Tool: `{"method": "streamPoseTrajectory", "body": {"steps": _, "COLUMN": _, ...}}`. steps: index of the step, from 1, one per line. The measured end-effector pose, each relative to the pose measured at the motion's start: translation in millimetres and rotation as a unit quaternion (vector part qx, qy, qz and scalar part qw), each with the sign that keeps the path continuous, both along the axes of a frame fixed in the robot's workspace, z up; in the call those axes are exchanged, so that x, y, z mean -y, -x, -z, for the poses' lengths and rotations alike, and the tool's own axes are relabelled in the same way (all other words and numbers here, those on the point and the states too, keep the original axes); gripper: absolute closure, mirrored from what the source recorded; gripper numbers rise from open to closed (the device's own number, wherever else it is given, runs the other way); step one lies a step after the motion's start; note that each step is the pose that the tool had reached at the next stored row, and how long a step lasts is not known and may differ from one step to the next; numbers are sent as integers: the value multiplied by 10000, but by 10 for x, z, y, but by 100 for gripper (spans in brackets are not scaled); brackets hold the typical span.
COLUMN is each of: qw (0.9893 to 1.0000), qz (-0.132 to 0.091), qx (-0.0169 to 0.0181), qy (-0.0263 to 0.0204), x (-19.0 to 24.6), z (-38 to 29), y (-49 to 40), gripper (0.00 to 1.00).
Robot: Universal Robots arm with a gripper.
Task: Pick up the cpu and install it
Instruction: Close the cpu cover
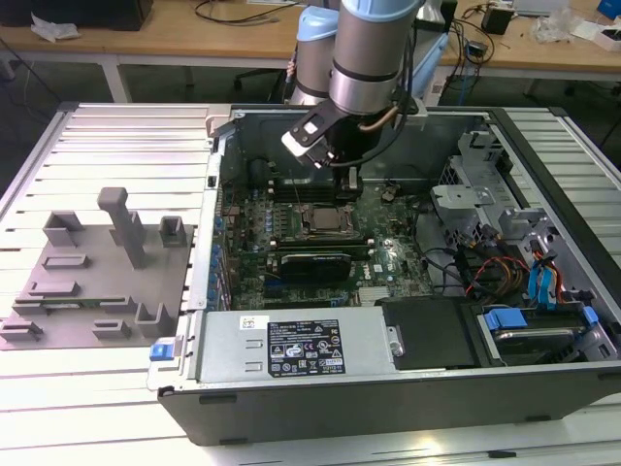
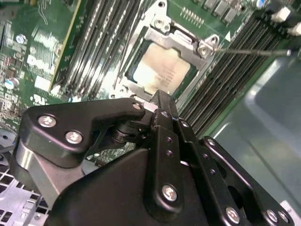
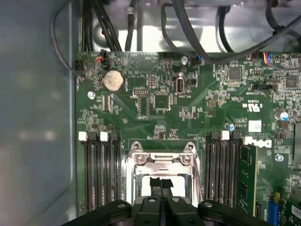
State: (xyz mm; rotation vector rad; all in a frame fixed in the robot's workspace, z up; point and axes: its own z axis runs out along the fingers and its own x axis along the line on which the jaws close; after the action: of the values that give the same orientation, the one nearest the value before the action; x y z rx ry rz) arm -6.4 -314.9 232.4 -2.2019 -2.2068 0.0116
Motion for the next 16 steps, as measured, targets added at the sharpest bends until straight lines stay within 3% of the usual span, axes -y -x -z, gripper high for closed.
{"method": "streamPoseTrajectory", "body": {"steps": 4, "qw": 10000, "qz": -7, "qx": 42, "qy": -1, "x": 29, "z": 23, "y": 71, "gripper": 89}}
{"method": "streamPoseTrajectory", "body": {"steps": 9, "qw": 10000, "qz": -39, "qx": 42, "qy": 4, "x": 30, "z": 22, "y": 71, "gripper": 89}}
{"method": "streamPoseTrajectory", "body": {"steps": 13, "qw": 9992, "qz": -387, "qx": 42, "qy": 2, "x": 29, "z": 23, "y": 71, "gripper": 89}}
{"method": "streamPoseTrajectory", "body": {"steps": 16, "qw": 9975, "qz": -706, "qx": 42, "qy": 7, "x": 29, "z": 23, "y": 71, "gripper": 89}}
